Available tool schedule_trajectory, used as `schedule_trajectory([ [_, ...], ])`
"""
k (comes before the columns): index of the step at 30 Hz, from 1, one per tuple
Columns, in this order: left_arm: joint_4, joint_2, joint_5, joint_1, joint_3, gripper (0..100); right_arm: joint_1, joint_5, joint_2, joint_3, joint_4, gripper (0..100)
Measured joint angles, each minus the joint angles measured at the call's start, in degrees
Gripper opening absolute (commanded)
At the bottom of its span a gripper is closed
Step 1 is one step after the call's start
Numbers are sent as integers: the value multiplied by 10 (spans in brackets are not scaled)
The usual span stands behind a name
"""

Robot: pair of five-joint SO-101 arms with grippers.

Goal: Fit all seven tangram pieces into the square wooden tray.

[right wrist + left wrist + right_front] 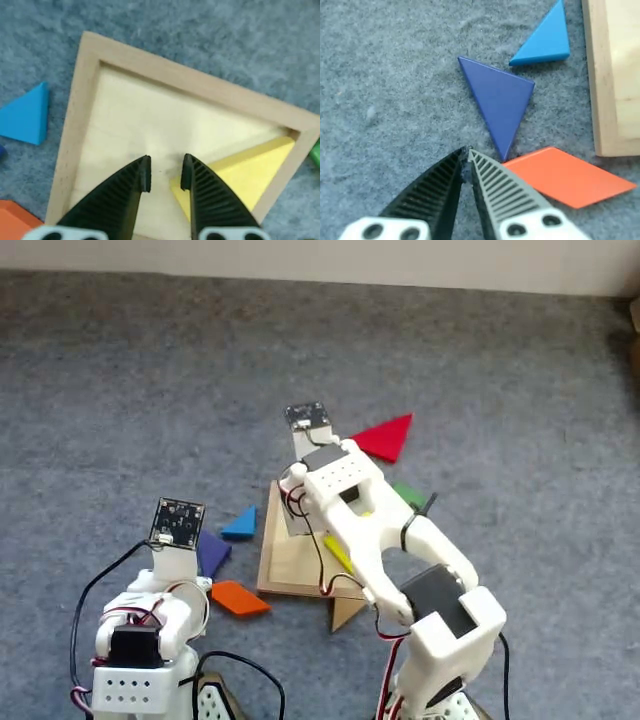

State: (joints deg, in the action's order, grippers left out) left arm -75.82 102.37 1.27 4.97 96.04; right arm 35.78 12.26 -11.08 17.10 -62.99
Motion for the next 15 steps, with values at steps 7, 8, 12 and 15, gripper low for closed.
schedule_trajectory([
  [7, 0, 0, 0, 0, 0, 5, -29, -3, 68, -25, -6, 108],
  [8, 0, 0, 0, 0, 0, 5, -38, -11, 78, -33, -6, 108],
  [12, 0, 0, 0, 0, 0, 5, -79, -77, 87, -55, 33, 108],
  [15, 0, 0, 0, 0, 0, 5, -111, -111, 85, -56, 112, 108],
])
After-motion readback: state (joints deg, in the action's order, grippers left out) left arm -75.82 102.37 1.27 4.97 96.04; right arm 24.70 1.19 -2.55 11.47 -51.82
